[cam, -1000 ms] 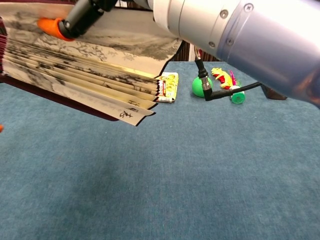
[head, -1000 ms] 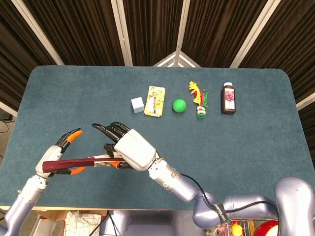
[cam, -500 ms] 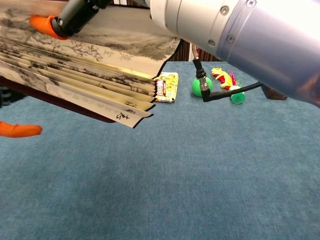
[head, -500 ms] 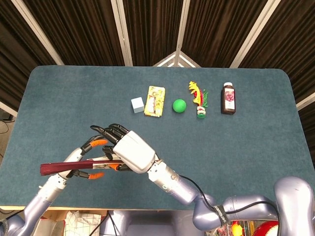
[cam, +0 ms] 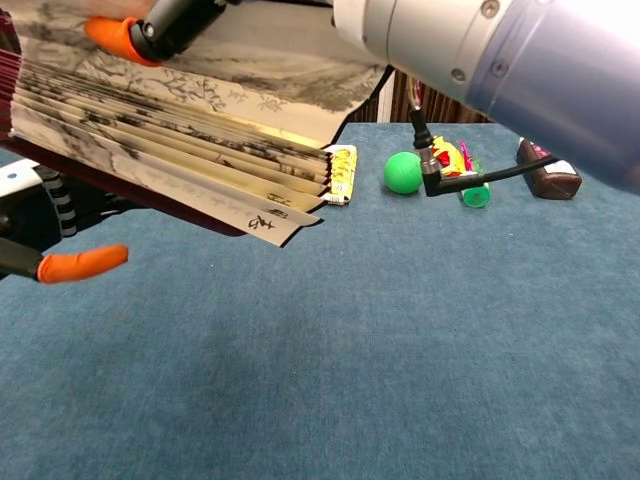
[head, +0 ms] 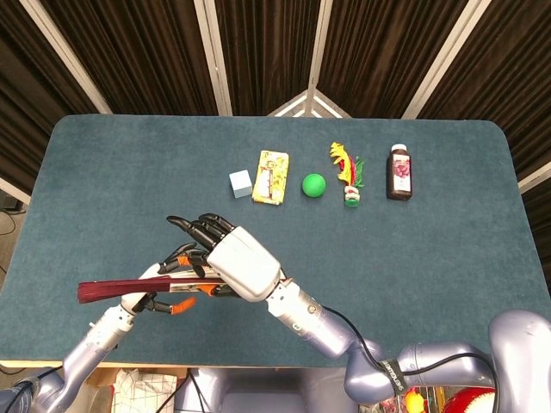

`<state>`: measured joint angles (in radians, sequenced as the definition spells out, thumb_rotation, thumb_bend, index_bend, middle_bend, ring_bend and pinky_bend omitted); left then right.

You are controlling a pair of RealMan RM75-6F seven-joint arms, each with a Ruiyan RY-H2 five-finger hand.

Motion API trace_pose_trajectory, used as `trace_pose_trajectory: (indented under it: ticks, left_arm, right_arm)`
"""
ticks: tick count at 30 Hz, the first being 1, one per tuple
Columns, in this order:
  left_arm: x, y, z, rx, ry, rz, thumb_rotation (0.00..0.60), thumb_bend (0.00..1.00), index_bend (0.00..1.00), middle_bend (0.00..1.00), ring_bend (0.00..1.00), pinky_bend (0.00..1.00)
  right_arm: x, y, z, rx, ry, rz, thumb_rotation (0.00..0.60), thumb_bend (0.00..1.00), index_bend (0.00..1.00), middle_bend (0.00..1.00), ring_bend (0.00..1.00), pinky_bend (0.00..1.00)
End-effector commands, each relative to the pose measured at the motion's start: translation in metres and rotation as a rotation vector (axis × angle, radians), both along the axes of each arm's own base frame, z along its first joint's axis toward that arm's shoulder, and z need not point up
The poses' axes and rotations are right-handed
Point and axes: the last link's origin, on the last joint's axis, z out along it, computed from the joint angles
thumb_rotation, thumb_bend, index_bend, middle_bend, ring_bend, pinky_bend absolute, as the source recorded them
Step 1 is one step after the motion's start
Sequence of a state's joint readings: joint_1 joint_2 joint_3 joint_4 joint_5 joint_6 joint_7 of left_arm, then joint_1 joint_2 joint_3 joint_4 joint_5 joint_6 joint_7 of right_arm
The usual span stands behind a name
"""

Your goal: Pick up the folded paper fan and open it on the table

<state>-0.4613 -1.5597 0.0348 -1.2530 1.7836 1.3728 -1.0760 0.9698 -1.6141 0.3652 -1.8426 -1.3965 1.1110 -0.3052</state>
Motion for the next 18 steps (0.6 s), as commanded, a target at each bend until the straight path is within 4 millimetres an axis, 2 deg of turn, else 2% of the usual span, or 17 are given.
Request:
trace_pose_trajectory:
  ticks: [1,11,18]
  left_arm:
    - [0.001,0.005,0.001,0.014,-0.032,0.009,0.6,0.44,0.35,0.18,0.0,0.09]
    - [0.002,0.015,0.004,0.023,-0.077,0.027,0.6,0.44,0.39,0.19,0.0,0.09]
    - [0.008,0.022,-0.006,0.0,-0.05,0.024,0.6,0.44,0.39,0.2,0.0,0.09]
  right_arm:
    - [-0.001,0.0,0.0,-0.003,0.003,0.002,0.6,0.41,0.84,0.11,0.23,0.21]
    - [-0.003,0.001,-0.001,0.006,0.008,0.006,0.6,0.41,0.84,0.11,0.23,0.21]
    - [-0.003,0.002,-0.003,0.012,0.01,0.007,0.6,0.41,0.85,0.11,0.23,0.21]
